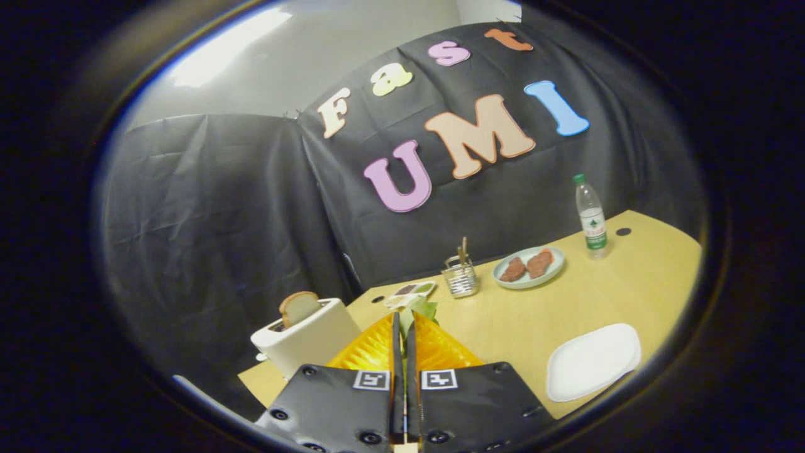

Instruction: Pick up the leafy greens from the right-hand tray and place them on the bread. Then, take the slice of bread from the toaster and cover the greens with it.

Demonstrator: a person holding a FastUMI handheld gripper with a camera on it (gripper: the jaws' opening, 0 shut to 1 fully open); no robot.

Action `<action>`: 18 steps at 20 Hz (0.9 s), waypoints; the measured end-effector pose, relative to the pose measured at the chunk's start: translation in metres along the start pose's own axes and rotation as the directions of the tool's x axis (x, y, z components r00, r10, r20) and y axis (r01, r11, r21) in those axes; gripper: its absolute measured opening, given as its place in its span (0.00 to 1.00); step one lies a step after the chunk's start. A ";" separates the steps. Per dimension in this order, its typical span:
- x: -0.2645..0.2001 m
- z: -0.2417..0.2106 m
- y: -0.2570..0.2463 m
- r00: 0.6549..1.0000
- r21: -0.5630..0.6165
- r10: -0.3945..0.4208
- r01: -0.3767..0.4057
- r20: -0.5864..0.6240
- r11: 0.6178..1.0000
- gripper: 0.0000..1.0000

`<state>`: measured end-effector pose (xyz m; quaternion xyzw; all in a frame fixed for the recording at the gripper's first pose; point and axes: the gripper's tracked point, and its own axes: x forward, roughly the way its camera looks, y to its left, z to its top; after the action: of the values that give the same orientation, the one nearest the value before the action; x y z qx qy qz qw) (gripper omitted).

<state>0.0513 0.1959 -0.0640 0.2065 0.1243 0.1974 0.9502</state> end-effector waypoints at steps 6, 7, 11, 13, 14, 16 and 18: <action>0.028 -0.048 0.041 0.994 0.038 0.082 -0.080 -0.076 0.996 0.04; 0.032 -0.058 0.040 0.992 0.036 0.075 -0.071 -0.098 0.997 0.05; 0.042 -0.095 0.011 0.980 -0.019 -0.032 0.029 -0.194 0.999 0.05; 0.040 -0.106 -0.015 0.964 -0.085 -0.131 0.114 -0.233 0.990 0.05; 0.039 -0.113 -0.024 0.953 -0.110 -0.164 0.140 -0.256 0.984 0.05; 0.035 -0.125 -0.036 0.932 -0.144 -0.196 0.159 -0.304 0.977 0.04; 0.033 -0.132 -0.046 0.918 -0.185 -0.228 0.175 -0.325 0.967 0.04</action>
<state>0.0533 0.2167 -0.2057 0.0818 0.2933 0.1400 0.9422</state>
